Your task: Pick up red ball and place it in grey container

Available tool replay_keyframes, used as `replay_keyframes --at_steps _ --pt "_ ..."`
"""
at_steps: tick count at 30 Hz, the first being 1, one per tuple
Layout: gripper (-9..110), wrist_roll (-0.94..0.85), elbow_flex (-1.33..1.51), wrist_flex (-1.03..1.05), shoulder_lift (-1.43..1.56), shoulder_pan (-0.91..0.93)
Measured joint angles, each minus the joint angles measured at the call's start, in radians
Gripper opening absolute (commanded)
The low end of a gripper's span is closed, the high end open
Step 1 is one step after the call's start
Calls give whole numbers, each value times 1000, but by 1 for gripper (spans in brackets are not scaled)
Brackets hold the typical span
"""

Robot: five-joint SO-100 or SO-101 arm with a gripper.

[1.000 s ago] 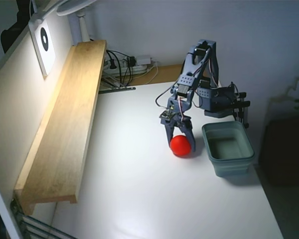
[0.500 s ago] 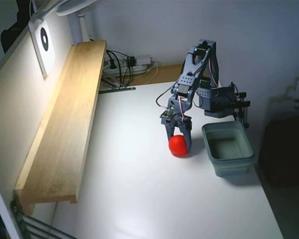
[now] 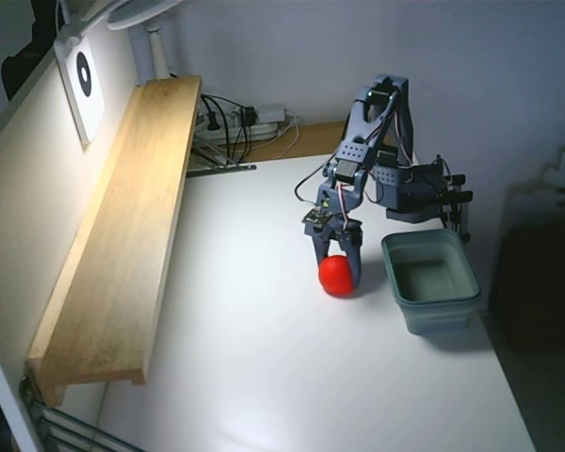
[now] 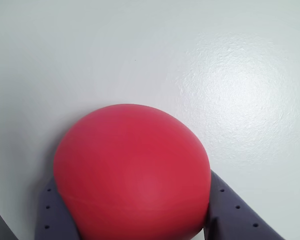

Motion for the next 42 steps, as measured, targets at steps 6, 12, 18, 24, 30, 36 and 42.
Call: replay_keyframes --at_steps 6,12,18,24,30,36,42 --pt "23 0 -2 5 0 0" --pt "23 0 -26 103 14 0" --pt "23 0 -109 239 29 2" --pt "23 0 -215 370 67 2" --pt "23 0 -347 511 67 2" --pt "23 0 -497 650 67 3" --pt "23 0 -664 798 63 2"
